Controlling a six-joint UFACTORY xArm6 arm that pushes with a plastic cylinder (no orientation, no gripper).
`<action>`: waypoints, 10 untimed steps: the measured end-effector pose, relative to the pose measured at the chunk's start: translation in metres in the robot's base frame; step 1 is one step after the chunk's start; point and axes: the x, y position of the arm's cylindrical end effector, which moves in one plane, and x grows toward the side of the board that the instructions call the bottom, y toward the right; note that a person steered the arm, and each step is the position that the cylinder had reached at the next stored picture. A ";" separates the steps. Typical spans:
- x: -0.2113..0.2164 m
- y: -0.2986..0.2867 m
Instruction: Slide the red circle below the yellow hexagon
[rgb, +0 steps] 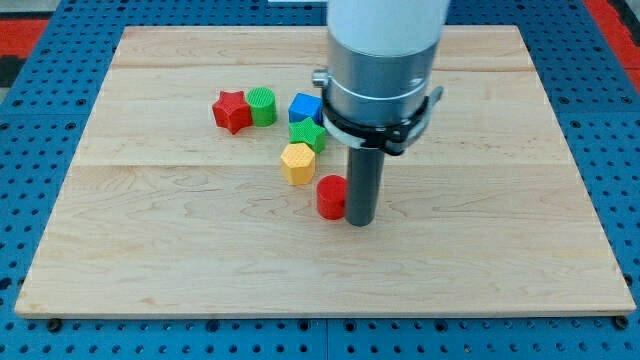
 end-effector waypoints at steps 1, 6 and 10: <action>0.000 -0.013; -0.035 0.003; 0.002 -0.004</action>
